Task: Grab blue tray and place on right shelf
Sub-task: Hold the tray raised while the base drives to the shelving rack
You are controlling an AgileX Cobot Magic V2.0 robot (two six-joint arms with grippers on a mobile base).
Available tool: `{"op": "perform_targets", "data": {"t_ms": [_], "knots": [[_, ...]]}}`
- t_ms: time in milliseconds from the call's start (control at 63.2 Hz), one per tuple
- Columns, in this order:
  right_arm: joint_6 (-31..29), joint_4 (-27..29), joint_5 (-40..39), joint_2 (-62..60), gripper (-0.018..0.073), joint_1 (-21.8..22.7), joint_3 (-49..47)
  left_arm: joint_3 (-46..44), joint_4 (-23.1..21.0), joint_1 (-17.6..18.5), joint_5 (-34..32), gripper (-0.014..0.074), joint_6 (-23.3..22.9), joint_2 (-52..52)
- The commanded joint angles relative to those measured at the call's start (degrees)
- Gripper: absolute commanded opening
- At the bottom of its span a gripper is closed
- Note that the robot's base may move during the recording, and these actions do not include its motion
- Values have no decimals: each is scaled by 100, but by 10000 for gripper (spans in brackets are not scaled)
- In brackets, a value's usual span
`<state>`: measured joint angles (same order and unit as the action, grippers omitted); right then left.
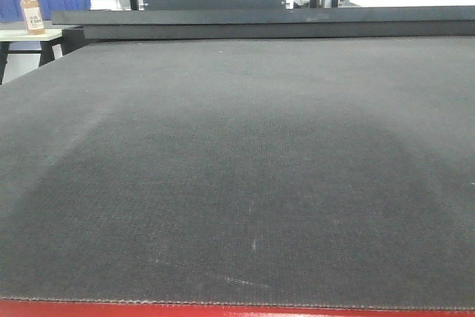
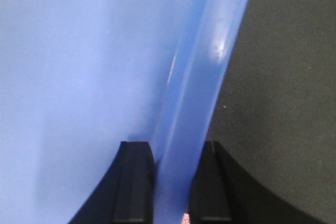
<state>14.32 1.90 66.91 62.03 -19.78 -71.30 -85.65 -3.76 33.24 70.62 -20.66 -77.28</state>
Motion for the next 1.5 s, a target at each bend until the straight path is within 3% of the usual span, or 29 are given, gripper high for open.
{"op": "perform_targets", "data": {"t_ms": [0, 1488], "knots": [[-172, -414, -86, -142, 57, 22, -151, -178, 332, -51, 605, -48, 51, 195], [-172, -414, -86, -142, 57, 22, -151, -178, 318, -51, 605, -48, 51, 195]]}}
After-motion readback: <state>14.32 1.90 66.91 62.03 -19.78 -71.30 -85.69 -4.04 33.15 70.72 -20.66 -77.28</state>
